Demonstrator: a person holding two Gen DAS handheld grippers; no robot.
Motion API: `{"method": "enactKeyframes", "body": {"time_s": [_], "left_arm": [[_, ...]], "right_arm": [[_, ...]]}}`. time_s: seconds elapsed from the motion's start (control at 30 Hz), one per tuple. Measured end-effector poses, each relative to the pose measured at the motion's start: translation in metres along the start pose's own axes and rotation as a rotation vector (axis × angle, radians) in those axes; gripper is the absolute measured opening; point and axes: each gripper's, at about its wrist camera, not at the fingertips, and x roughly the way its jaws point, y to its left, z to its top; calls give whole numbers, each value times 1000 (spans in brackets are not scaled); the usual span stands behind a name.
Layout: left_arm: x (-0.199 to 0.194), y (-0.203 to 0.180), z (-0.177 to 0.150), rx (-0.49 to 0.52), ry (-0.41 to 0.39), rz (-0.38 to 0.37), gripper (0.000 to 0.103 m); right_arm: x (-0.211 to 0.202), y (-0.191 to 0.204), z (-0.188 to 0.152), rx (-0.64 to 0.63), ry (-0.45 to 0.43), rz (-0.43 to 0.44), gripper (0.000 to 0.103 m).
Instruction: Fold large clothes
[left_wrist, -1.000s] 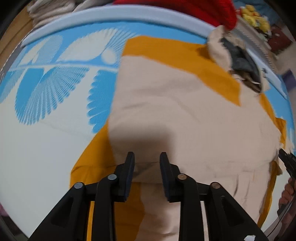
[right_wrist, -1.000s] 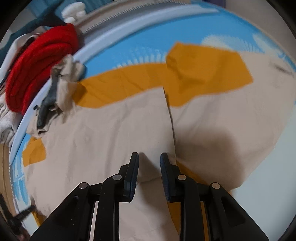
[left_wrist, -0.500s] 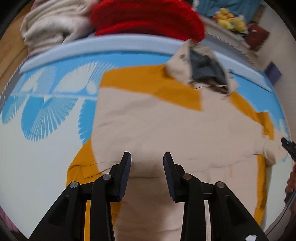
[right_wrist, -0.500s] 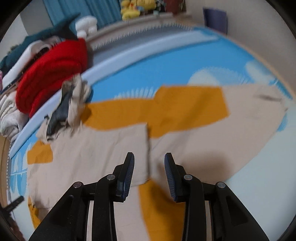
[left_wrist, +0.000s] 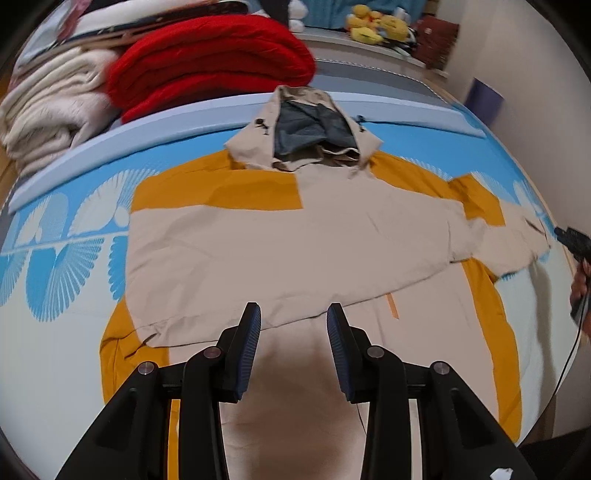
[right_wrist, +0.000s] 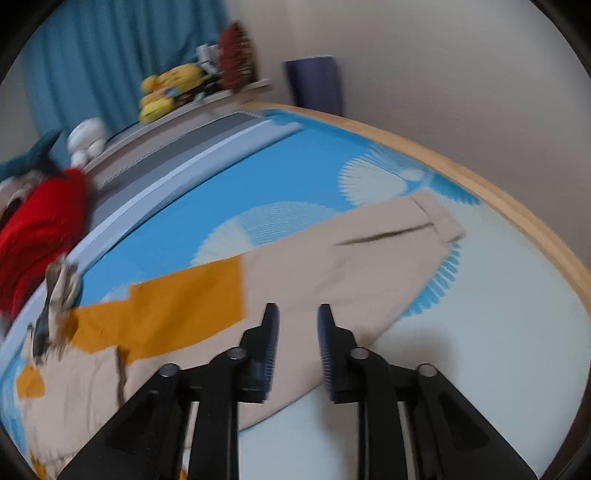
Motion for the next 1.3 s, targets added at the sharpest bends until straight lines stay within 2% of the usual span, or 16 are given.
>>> {"method": "enactKeyframes", "body": {"time_s": [0.17, 0.27, 0.43, 0.57, 0.83, 0.9, 0.93, 1.03, 1.1, 1.2, 1.3], "left_arm": [[8, -2, 0, -4, 18, -10, 33], [15, -3, -1, -5, 30, -13, 33], [26, -3, 0, 0, 49, -17, 33], [31, -4, 0, -8, 61, -28, 33], [35, -5, -1, 7, 72, -32, 33], [34, -1, -1, 0, 72, -32, 33], [32, 1, 0, -4, 71, -33, 33], [26, 8, 2, -17, 62, -38, 33], [21, 15, 4, -29, 52, -38, 33], [12, 26, 7, -52, 43, -32, 33], [0, 43, 13, -77, 24, -33, 33]], "right_arm": [[35, -67, 8, 216, 12, 31, 23], [61, -94, 2, 322, 56, 39, 23], [93, -129, -14, 494, 110, 75, 23], [114, -144, -22, 566, 140, 80, 25], [128, -160, -22, 706, 41, 133, 25], [128, -158, -19, 704, 22, 112, 17], [127, -156, -17, 691, 11, 93, 7], [107, -140, -3, 627, -66, 44, 3], [87, -115, 12, 533, -126, 3, 2], [52, -61, 36, 381, -209, -28, 2], [8, 23, 50, 185, -280, -13, 2]]}}
